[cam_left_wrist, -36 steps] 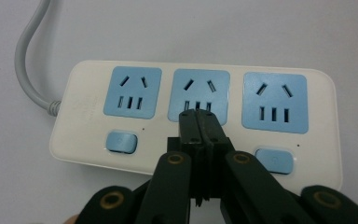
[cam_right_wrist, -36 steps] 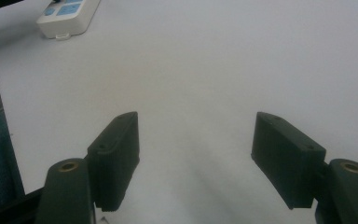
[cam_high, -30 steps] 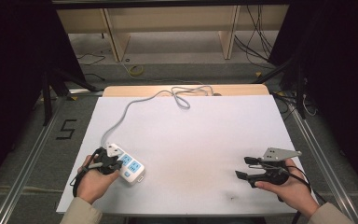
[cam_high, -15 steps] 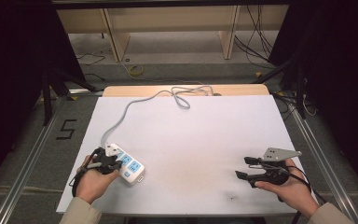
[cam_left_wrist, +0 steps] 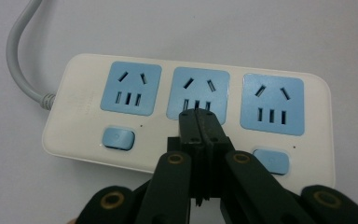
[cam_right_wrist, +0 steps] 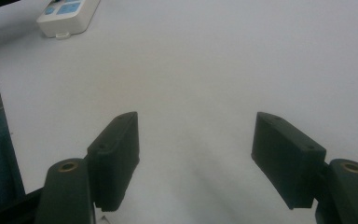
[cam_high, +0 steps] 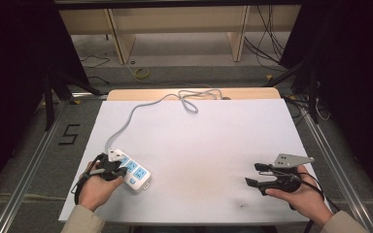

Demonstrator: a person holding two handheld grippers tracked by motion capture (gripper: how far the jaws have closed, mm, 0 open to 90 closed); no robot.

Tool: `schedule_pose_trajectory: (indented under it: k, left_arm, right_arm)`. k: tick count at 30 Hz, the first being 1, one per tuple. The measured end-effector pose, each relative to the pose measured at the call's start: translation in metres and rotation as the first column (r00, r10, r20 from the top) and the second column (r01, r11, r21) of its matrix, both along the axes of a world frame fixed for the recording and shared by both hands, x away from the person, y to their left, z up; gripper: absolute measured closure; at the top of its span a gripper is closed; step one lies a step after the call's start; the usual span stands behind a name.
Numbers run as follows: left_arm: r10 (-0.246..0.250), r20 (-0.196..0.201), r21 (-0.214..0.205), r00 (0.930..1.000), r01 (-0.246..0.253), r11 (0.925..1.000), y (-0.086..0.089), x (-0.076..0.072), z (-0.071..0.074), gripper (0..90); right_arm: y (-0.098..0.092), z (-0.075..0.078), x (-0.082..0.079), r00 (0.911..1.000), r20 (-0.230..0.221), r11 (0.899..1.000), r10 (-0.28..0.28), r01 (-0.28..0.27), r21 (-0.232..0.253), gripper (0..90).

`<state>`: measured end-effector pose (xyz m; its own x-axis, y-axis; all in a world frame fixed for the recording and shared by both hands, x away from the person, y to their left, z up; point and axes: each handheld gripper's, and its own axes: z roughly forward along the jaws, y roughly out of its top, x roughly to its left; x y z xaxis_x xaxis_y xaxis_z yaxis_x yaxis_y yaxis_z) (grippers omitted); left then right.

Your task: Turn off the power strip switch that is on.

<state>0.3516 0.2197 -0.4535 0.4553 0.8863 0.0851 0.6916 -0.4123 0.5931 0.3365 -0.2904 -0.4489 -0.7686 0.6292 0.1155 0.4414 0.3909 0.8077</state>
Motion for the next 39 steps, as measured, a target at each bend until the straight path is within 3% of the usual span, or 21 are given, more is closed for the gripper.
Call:
schedule_pose_trajectory:
  k: [26, 35, 39]
  left_arm:
    - [0.039, -0.026, -0.029, 0.9989, -0.039, 0.9988, -0.0004, 0.0027, 0.0000, 90.0]
    - [0.057, -0.039, -0.060, 0.9976, -0.059, 0.9964, 0.0023, 0.0040, 0.0000, 90.0]
    - [0.055, -0.042, -0.052, 0.9976, -0.057, 0.9970, 0.0016, 0.0043, 0.0010, 90.0]
  right_arm:
    - [-0.0004, 0.0003, -0.0002, 1.0000, 0.005, 1.000, 0.000, 0.000, 0.004, 32.3]
    - [-0.0003, 0.0002, 0.0001, 1.0000, 0.009, 1.000, 0.000, 0.000, 0.003, 32.3]
    - [-0.0002, 0.0001, 0.0006, 1.0000, 0.002, 1.000, -0.005, 0.005, 0.004, 32.3]
